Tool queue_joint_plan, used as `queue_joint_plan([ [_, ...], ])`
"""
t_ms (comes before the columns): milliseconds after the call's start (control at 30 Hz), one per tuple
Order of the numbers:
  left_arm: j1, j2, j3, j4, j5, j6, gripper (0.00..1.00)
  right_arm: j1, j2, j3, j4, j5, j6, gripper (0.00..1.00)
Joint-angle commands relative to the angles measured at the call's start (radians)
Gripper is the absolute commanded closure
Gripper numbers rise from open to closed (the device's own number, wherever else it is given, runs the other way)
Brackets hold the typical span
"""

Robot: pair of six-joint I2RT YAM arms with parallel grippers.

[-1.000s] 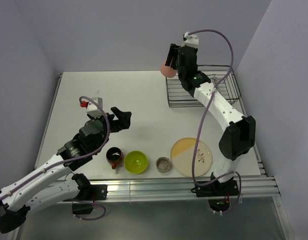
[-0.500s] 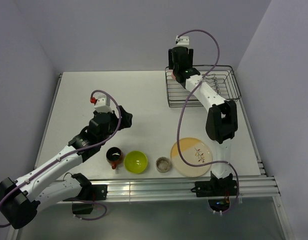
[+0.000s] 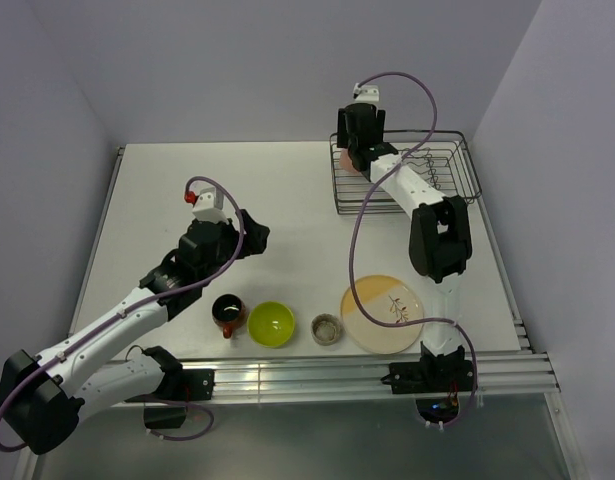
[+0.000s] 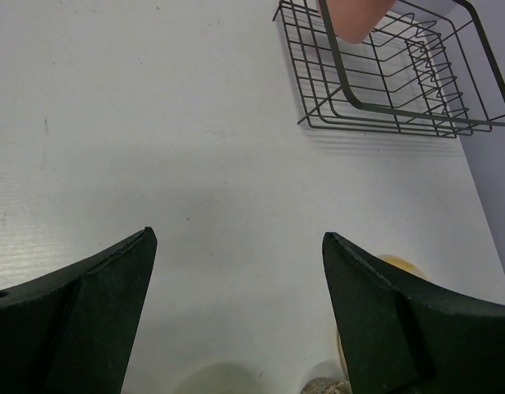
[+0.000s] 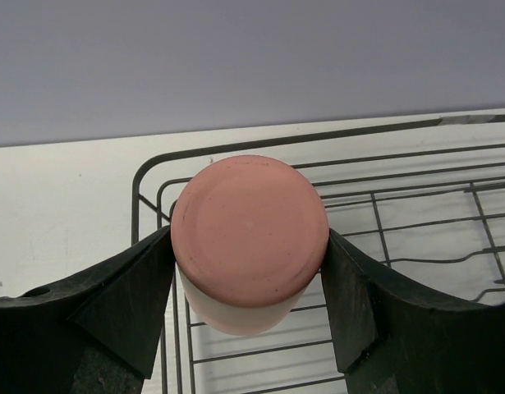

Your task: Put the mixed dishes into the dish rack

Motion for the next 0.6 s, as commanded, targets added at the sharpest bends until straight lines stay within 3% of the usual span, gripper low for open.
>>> queue_joint_plan([
  [0,0.007,-0.005,-0.006,0.054,0.024,-0.006,0.12,0.006,0.013,-0.031,0.075,-0.001,0.035,1.0],
  [567,0.014,-0.01,-0.035,0.073,0.054,-0.012,0.16,0.052,0.033,-0.15,0.25,0.014,-0.033,1.0],
])
